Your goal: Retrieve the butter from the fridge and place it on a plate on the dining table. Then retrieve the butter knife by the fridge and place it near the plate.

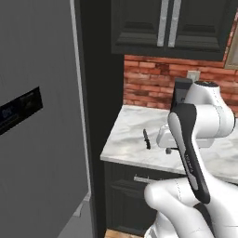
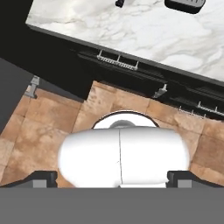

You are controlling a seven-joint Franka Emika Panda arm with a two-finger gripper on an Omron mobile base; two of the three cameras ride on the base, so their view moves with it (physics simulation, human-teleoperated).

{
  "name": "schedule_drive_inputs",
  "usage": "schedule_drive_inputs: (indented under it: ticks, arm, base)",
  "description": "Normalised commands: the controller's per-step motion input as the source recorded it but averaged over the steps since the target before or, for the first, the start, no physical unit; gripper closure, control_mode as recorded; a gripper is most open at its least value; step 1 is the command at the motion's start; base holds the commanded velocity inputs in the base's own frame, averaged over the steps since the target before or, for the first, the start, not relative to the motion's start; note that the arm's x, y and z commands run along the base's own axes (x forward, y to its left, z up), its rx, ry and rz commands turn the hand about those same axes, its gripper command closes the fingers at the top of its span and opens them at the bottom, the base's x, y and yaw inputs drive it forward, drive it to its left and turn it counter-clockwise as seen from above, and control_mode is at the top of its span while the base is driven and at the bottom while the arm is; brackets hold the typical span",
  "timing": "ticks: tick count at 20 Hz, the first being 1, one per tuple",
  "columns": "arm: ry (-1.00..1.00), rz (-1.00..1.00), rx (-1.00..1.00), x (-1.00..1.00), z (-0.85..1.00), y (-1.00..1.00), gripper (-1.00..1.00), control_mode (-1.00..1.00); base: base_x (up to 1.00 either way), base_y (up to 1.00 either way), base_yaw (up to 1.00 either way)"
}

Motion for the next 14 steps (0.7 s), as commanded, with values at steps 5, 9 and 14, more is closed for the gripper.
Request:
schedule_drive_inputs:
  ticks: [5, 9, 14]
  arm:
    - [0.0, 0.0, 0.0, 0.0, 0.0, 0.0, -1.0, 1.0]
    - [0.0, 0.0, 0.0, 0.0, 0.0, 0.0, -1.0, 1.0]
    - [0.0, 0.0, 0.0, 0.0, 0.0, 0.0, -1.0, 1.0]
  base:
    - [0.77, -0.3, -0.01]
    - [0.29, -0.02, 0.0]
    - [0.14, 0.06, -0.01]
